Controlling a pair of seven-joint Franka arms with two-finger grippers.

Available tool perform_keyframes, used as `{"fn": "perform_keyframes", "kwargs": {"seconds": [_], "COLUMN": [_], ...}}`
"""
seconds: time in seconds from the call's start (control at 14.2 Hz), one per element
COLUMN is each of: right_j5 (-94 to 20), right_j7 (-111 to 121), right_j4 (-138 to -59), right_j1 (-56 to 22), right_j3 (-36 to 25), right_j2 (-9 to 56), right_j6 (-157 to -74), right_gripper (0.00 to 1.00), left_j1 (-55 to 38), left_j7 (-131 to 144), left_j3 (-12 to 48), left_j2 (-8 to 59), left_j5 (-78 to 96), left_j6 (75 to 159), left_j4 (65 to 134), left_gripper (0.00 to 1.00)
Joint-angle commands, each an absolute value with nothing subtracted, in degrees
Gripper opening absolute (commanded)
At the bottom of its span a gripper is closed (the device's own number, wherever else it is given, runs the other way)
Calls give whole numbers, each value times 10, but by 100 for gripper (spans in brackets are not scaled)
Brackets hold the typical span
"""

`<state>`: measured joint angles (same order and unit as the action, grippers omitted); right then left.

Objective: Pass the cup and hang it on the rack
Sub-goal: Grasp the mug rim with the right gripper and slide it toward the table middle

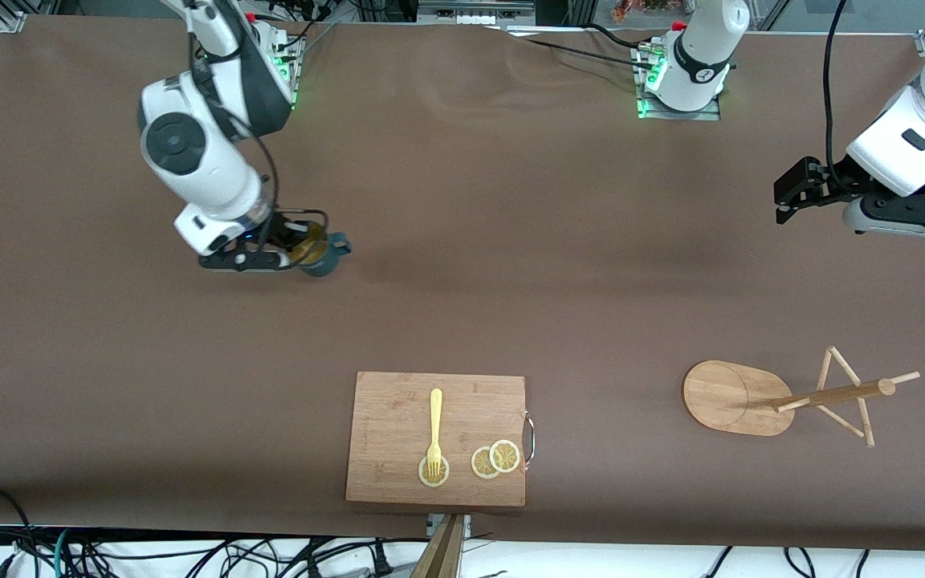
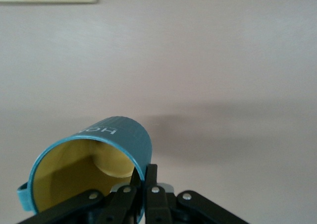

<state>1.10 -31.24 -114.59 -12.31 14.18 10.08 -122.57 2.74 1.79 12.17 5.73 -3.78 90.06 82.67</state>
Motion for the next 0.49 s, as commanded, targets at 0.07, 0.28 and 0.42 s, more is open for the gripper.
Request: {"fn": "perform_keyframes", "kwargs": {"seconds": [0.07, 0.28, 0.42], "right_j5": [7, 18, 58], "right_j7": [-515, -638, -691], "right_j4": [-1038, -952, -923], "right_j1": [-233, -295, -330], "right_j3": [137, 136, 134], "right_j2": [184, 263, 306], "right_j6": [-1212, -1212, -1216], "right_gripper": [0, 0, 0], "left_j1": [25, 26, 26], "left_j7": [21, 21, 21], "left_j3": [127, 126, 126], "left_j2": [61, 62, 62], "left_j5": [-60, -60, -60], "left_j6": [894, 896, 896], "left_j4": [814, 814, 814], "left_gripper": [100, 100, 100]}}
